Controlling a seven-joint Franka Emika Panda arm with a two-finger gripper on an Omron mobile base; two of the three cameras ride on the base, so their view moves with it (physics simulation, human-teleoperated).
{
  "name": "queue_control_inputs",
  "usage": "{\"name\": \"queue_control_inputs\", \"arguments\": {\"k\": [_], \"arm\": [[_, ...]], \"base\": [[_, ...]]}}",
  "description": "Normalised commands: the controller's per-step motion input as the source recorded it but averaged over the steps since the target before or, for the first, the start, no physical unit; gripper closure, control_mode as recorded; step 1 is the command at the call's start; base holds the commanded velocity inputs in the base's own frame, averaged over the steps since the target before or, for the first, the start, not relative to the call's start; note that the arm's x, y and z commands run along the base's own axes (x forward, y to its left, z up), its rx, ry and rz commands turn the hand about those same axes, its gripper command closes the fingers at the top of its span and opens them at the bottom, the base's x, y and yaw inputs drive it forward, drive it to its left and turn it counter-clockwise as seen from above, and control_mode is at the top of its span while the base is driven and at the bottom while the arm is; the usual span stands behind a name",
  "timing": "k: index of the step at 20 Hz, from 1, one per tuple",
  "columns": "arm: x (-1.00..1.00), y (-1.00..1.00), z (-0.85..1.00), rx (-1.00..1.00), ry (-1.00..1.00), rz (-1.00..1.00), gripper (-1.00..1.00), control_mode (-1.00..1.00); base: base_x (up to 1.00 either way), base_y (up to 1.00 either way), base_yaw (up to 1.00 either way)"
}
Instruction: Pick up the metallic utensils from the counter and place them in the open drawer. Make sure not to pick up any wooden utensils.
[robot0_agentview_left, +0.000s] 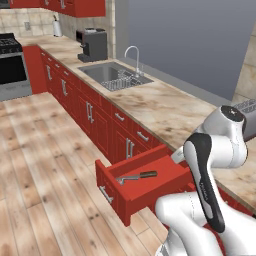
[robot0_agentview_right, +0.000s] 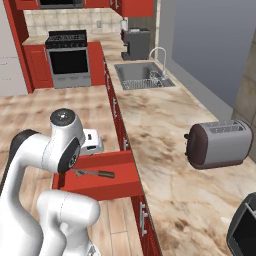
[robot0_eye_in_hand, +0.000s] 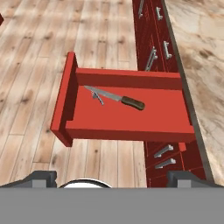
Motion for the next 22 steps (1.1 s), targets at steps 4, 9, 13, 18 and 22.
{"name": "queue_control_inputs", "arguments": {"k": [4,9,13,18,22], "arm": [[0.00,0.00,0.00,0.00,0.00,0.00,-1.00,-1.00],[0.00,0.00,0.00,0.00,0.00,0.00,-1.00,1.00],[0.00,0.00,0.00,0.00,0.00,0.00,-1.00,1.00],[0.00,0.00,0.00,0.00,0.00,0.00,-1.00,1.00],[0.00,0.00,0.00,0.00,0.00,0.00,-1.00,1.00]], "base": [[0.00,0.00,0.00],[-0.17,0.00,0.00],[-0.87,0.17,0.00],[-0.94,0.33,0.00],[-1.00,0.71,0.19]]}}
